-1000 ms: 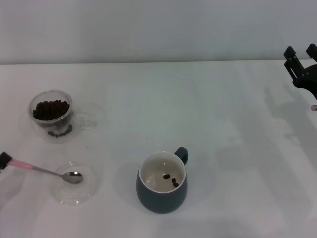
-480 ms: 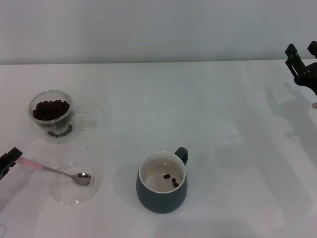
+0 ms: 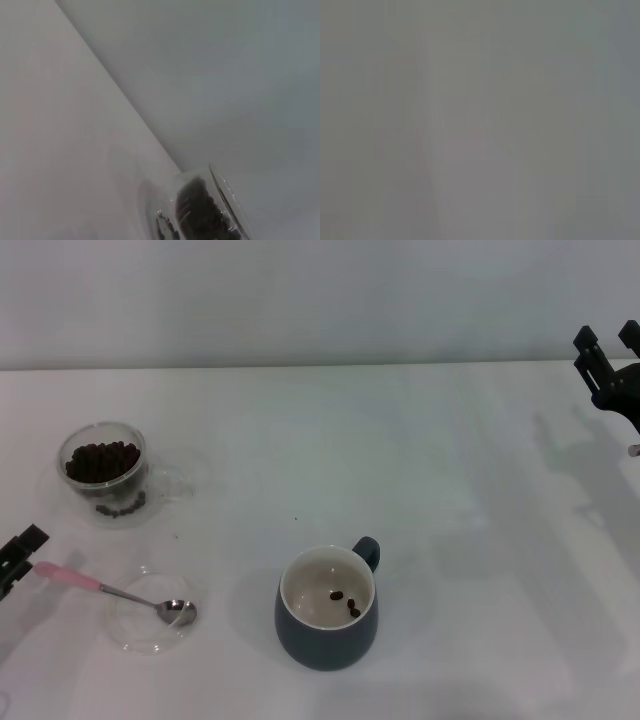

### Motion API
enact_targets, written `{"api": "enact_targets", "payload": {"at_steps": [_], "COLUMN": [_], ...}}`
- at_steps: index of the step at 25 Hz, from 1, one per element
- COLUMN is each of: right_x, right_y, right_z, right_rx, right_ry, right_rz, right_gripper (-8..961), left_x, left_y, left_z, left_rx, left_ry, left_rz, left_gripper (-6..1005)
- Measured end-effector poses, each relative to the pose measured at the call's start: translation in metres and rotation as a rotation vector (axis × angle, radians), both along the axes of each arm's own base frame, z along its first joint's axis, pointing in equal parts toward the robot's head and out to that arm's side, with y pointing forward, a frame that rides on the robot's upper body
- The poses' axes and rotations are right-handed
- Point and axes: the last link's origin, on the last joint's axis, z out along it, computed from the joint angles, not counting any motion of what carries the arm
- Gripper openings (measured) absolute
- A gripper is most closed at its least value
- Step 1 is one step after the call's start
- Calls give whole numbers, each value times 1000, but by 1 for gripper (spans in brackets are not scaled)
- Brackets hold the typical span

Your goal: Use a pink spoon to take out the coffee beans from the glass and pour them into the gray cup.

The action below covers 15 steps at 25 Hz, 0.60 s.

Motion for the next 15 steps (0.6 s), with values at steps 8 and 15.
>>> {"api": "enact_targets", "payload": {"at_steps": [8,15], "right_x": [0,1], "right_y": [0,0], "right_z": [0,2], "right_rx": [0,14], "right_ry": [0,8], "right_rz": [1,-9], "right_gripper": [613,613], "left_x": [-17,-38], "left_y": [-17,-29], "left_z": [29,74], "left_rx": [93,308], "left_ry": [39,225], "left_rz": [32,57], "left_gripper": [866,882]}}
